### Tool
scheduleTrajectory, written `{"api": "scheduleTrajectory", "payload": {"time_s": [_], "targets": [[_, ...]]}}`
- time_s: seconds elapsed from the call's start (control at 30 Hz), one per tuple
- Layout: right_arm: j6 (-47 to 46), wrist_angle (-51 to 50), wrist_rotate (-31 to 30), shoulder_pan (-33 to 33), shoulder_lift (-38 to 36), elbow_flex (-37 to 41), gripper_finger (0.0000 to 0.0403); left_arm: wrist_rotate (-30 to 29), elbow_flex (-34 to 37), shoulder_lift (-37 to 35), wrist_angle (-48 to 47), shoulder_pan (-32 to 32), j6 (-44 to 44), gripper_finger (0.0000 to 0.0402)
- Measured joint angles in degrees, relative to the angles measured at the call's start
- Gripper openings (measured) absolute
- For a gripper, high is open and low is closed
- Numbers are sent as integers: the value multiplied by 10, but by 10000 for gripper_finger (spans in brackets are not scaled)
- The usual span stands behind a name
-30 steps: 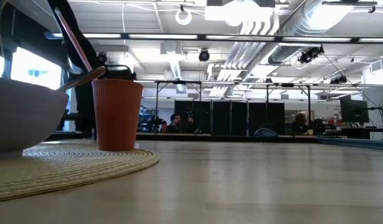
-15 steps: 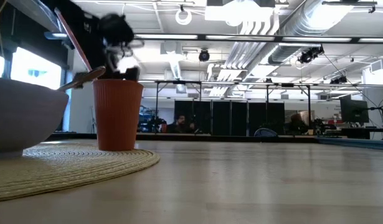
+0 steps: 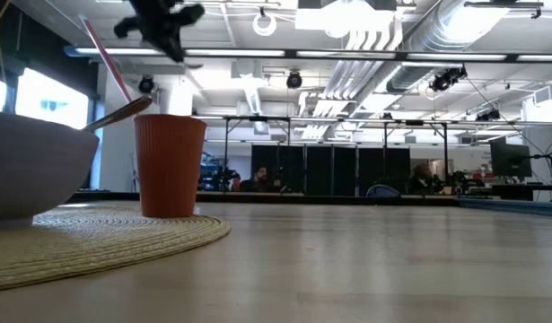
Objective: Pick & Place Utensil
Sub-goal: Put the silver spoon into the purple bowl on the brown mat
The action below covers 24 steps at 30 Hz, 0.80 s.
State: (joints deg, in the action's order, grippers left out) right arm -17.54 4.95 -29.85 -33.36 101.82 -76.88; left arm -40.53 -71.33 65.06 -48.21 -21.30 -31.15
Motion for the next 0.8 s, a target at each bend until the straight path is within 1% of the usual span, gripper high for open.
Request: {"api": "scheduleTrajectory", "payload": {"time_s": [0.13,0.3,0.43,0.6,0.8], "targets": [[-1,0,0,0,0,0,152,16,-68,0,-77,75,-6,11],[-3,0,-1,0,0,0,152,29,-118,0,-125,193,-33,11],[-4,0,-2,0,0,0,152,37,-128,0,-140,297,-63,11],[-4,0,-2,0,0,0,151,85,-129,3,-144,411,-100,11],[-4,0,-17,0,0,0,151,96,-130,29,-142,544,-161,11]]}}
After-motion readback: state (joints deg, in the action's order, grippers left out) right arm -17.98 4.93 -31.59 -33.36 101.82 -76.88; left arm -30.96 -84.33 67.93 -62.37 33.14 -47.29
